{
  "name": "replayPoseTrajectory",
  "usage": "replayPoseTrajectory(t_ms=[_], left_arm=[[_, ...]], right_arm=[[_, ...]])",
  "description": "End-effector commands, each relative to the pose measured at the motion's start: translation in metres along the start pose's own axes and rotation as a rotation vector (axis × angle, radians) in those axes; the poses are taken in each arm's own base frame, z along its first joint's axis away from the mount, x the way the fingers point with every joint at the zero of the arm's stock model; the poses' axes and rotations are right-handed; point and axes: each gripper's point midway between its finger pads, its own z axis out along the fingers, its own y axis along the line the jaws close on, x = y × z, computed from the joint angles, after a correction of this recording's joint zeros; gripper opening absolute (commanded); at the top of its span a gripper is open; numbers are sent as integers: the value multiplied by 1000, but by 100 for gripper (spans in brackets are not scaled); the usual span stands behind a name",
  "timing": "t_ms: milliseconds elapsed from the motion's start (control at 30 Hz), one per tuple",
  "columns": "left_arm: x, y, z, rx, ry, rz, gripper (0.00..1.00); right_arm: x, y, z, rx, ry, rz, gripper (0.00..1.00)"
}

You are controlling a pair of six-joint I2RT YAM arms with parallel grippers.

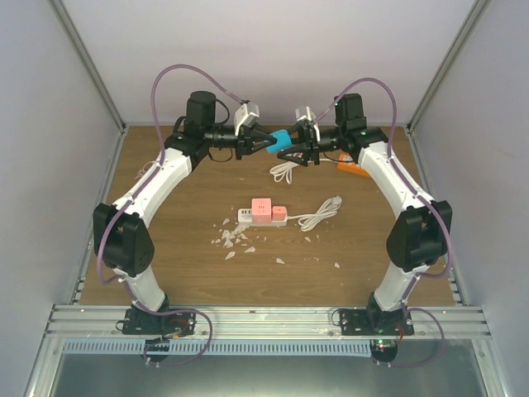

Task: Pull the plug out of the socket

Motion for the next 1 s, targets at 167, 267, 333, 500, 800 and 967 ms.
replayPoseTrajectory(t_ms=[167,267,333,500,800,967], left_arm=[[-12,4,-12,49,-41,8,0],[-26,-10,-19,82,-71,56,0],[-30,-12,-21,81,-78,68,0],[-35,-5,-21,41,-86,86,0],[-40,2,-10,50,-108,91,0],[-30,10,-6,27,-88,80,0]], right_arm=[[-35,25,-7,-63,-65,-42,62],[-18,15,-10,-36,-48,6,76],[-8,12,-9,-26,-29,14,81],[-1,6,-6,-31,-19,31,80],[-4,2,7,-74,-28,31,72],[-17,7,6,-97,-50,0,64]])
